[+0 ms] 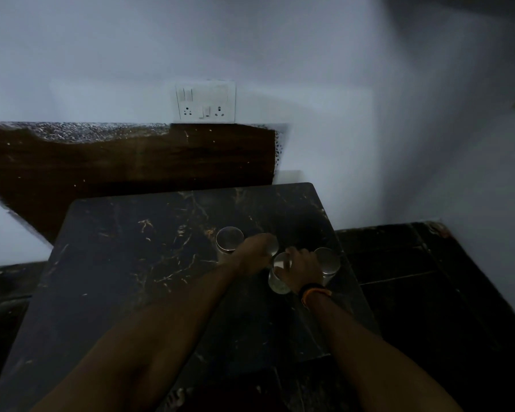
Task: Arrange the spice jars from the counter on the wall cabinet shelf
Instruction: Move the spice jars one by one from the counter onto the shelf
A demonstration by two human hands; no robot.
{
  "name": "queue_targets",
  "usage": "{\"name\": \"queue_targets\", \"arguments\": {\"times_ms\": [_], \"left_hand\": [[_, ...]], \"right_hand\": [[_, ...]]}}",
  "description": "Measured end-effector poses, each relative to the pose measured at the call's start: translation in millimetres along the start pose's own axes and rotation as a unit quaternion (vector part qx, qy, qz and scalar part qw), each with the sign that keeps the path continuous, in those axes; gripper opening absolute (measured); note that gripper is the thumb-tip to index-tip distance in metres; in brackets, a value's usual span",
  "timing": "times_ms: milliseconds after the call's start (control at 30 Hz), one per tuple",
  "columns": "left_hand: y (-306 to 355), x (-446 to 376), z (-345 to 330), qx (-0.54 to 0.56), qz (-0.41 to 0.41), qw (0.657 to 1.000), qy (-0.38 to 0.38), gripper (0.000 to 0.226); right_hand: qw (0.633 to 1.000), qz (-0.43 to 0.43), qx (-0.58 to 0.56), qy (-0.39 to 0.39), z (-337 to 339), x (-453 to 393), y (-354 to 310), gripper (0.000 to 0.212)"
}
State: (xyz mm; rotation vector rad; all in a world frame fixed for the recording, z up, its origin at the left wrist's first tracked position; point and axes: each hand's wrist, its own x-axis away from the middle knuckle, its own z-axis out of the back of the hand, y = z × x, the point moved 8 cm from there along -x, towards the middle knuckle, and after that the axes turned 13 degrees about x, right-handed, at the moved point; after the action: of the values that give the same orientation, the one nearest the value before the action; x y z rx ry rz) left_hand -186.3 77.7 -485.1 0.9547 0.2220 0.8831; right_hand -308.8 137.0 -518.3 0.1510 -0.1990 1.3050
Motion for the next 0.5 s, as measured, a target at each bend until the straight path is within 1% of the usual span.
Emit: {"name": "queue_targets", "arguments": {"times_ms": [100,233,333,433,500], "left_hand": [[-6.7,-0.4,-4.2,0.026,0.014,1.000,-0.001,0.051],[-12.0,-1.3,-4.6,0.044,0.030,0.999,-0.002,0.051],[-13.6,0.4,-4.1,0.064,0.026,0.998,-0.001,0.053],[-15.8,3.9,-4.6,0.092,0.028,0.995,0.005,0.052],[-20.1,6.3,-5.7,0.107,0.040,0.993,0.016,0.046]], "right_hand": [[1.000,0.000,0.018,0.004,-7.4,-0.9,-1.3,0.076],[1.000,-0.004,0.012,0.016,-13.3,-0.4,-0.9,0.085],[0.999,-0.012,-0.023,0.018,-15.1,-0.7,0.6,0.081],[0.999,-0.010,-0.020,0.033,-13.3,-0.2,-0.1,0.069],[0.999,-0.007,-0.019,0.033,-13.9,1.3,-0.7,0.064]]}}
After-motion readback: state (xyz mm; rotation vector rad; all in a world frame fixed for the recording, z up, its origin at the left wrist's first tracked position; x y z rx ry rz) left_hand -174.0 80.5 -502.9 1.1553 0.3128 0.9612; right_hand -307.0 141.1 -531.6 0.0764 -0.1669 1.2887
